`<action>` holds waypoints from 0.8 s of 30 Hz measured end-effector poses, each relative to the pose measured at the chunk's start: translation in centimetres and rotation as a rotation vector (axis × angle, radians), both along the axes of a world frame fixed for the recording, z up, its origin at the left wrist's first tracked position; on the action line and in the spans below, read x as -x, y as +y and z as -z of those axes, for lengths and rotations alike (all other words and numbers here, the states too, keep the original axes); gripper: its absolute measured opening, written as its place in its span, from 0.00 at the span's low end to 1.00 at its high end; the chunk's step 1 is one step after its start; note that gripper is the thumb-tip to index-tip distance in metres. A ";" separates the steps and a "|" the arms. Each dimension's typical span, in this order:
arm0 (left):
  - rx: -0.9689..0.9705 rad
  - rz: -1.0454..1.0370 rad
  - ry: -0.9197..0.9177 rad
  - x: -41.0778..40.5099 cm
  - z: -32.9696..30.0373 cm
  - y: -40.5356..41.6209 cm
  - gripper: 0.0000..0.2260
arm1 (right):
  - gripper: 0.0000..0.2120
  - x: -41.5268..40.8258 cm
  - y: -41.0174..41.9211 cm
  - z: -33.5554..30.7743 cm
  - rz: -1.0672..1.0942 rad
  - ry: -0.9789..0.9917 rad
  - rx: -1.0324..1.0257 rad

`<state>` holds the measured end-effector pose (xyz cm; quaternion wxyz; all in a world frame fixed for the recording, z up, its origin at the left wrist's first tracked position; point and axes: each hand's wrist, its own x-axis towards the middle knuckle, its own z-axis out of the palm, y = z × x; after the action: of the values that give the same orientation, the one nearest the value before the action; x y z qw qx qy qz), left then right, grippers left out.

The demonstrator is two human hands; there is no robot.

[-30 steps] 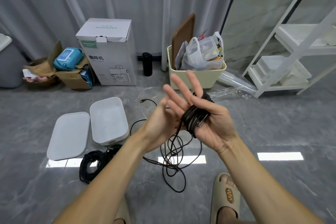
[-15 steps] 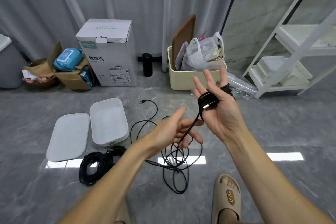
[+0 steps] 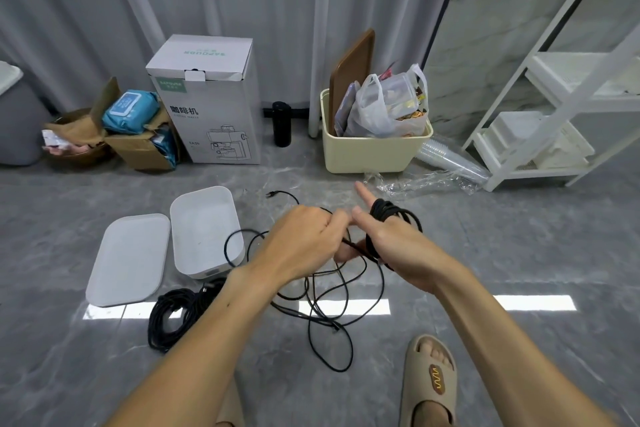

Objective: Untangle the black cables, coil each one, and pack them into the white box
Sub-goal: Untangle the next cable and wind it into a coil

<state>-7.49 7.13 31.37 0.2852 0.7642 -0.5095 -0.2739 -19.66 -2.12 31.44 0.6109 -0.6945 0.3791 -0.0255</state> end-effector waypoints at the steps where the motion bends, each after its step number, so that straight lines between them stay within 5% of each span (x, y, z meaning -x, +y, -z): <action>1: 0.028 -0.039 0.005 -0.4 -0.1 0.0 0.25 | 0.17 0.1 0.0 0.0 -0.045 0.033 -0.029; 10: 0.155 -0.160 0.212 -2.1 -0.8 -0.2 0.26 | 0.28 0.6 0.8 -0.7 -0.471 -0.015 -0.537; 18: 0.104 0.015 0.307 -1.8 -1.1 -0.7 0.29 | 0.22 0.3 1.8 -0.2 -0.825 -0.104 -0.631; 24: 0.153 -0.029 0.421 -1.3 -1.4 -0.9 0.28 | 0.24 0.0 2.2 -0.6 -0.810 -0.396 -0.757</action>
<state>-6.15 6.20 32.73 0.4464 0.6735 -0.4471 -0.3838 -19.63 0.13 32.00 0.8365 -0.4997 -0.0551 0.2180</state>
